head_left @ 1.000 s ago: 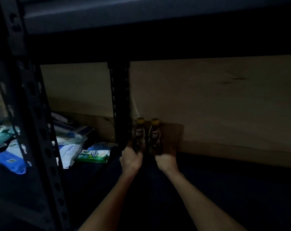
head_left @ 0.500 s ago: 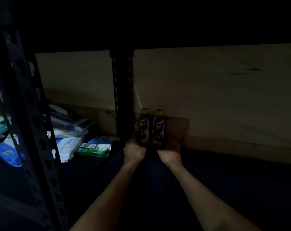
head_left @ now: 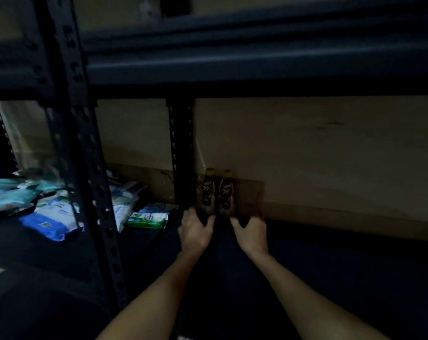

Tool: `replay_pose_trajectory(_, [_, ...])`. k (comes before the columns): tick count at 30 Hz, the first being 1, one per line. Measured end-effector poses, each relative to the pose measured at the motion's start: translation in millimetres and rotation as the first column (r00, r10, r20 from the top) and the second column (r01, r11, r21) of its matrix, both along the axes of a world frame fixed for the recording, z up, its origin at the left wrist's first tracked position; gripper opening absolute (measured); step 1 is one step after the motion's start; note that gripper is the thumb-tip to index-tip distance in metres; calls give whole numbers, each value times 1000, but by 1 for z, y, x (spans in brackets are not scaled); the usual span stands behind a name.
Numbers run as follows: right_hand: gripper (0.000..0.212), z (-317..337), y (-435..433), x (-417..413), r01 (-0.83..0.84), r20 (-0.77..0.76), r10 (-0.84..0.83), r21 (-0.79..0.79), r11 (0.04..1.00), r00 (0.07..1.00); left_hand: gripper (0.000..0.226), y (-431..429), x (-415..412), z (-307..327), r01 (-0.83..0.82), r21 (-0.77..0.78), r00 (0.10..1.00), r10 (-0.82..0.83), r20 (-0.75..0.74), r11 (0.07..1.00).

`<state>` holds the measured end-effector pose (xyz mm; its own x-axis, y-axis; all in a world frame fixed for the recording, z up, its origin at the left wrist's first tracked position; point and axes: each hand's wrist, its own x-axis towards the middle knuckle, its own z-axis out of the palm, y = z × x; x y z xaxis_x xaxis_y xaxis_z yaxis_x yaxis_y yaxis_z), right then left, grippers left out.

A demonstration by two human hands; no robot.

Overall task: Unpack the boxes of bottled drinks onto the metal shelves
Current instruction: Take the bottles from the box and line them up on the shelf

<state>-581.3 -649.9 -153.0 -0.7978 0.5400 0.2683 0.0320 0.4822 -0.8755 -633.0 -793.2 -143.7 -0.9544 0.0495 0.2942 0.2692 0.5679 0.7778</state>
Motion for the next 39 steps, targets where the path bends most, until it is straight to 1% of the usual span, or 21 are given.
replay_pose_trajectory(3, [50,15,-4,54,-18,37,14,106,994,999,51,-9,49,6,55,-140,997,-63,-53,989])
replay_pose_trajectory(6, [47,21,-3,105,-73,55,64,199,977,996,47,-16,94,11,131,-288,988,-149,-43,949])
replay_pose_trajectory(11, [46,18,1,178,-111,181,58,299,948,982,46,-19,164,13,165,-455,978,-204,-39,875])
replay_pose_trajectory(14, [47,17,1,221,-157,285,65,316,936,956,44,-19,202,9,210,-510,963,-266,-37,834])
replay_pose_trajectory(15, [47,11,-1,235,-181,323,64,349,920,944,43,-18,216,2,218,-512,958,-282,-49,831])
replay_pose_trajectory(17, [48,-5,-6,263,-226,358,36,505,833,933,44,-18,243,-19,216,-521,950,-301,-84,826])
replay_pose_trajectory(19, [52,-21,-13,287,-226,339,-2,632,741,941,53,-21,266,-43,185,-547,946,-300,-127,816])
replay_pose_trajectory(21, [62,-37,-22,308,-177,280,-31,686,705,960,61,-26,288,-68,145,-520,941,-280,-190,842])
replay_pose_trajectory(23, [64,-58,-30,330,-149,241,-22,668,729,970,60,-29,307,-86,142,-507,929,-292,-229,850])
replay_pose_trajectory(26, [64,-103,-36,368,-174,312,-31,605,777,950,59,-31,334,-120,258,-511,904,-391,-171,820])
replay_pose_trajectory(28, [69,-137,-39,398,-231,416,-19,543,807,909,56,-32,354,-146,366,-525,885,-461,-58,769])
replay_pose_trajectory(30, [64,-168,-43,427,-260,478,-19,511,820,878,46,-38,372,-172,475,-522,850,-524,62,708])
replay_pose_trajectory(32, [60,-195,-47,450,-261,519,-25,471,843,855,42,-44,388,-194,531,-526,817,-566,110,664])
replay_pose_trajectory(34, [61,-214,-50,466,-247,538,-41,452,857,842,42,-47,401,-212,573,-504,798,-580,163,646])
replay_pose_trajectory(36, [48,-227,-52,477,-243,565,-33,404,882,824,39,-47,408,-231,611,-465,786,-564,255,641])
replay_pose_trajectory(37, [41,-231,-51,481,-254,605,-14,355,900,796,33,-46,410,-239,631,-458,774,-547,320,626])
replay_pose_trajectory(39, [31,-234,-49,486,-288,720,47,217,933,693,25,-48,412,-253,676,-458,736,-499,458,577])
